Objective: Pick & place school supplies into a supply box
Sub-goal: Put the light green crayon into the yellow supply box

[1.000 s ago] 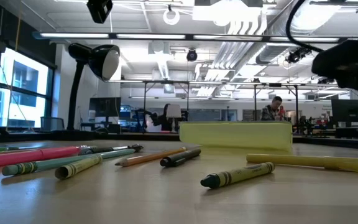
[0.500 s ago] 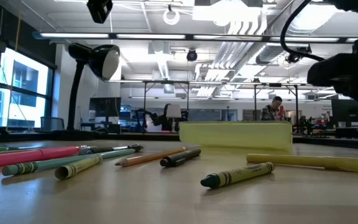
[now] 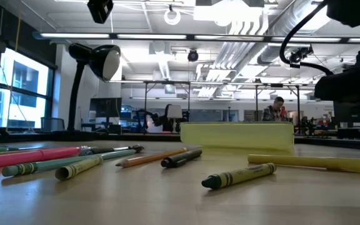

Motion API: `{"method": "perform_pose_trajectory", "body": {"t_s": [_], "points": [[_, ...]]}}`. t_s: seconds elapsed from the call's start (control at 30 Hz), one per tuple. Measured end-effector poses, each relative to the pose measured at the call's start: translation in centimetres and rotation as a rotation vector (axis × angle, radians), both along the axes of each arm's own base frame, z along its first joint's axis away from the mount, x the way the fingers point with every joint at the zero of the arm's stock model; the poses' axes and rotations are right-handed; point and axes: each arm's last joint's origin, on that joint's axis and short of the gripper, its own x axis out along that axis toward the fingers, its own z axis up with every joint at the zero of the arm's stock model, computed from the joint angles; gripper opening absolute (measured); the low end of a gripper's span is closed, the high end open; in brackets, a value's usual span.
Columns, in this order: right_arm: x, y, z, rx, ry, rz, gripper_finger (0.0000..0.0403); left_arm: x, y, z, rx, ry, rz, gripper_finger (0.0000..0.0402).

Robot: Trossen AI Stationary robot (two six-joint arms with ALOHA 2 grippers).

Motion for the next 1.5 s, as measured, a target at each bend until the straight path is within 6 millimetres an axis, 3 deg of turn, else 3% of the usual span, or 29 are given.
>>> {"method": "perform_pose_trajectory", "body": {"t_s": [0.3,0.7,1.07,1.3,1.5], "points": [[-0.4,0.0,0.0,-0.03,0.018,0.093,0.0116,0.0,0.0,0.0,0.0,0.0,0.0,0.026],[-1.1,0.0,0.0,-0.075,0.063,0.177,0.0008,0.0,0.0,0.0,0.0,0.0,0.0,0.026],[-1.4,0.9,0.3,-0.126,0.007,0.325,0.0004,0.0,0.0,0.0,0.0,0.0,0.0,0.026],[-1.0,0.3,3.6,-0.296,-0.186,0.346,0.0007,0.0,0.0,0.0,0.0,0.0,0.0,0.026],[-0.6,-2.7,7.2,-0.606,-0.391,0.354,0.0003,0.0,0.0,-0.1,0.003,0.006,0.0,0.026]]}}
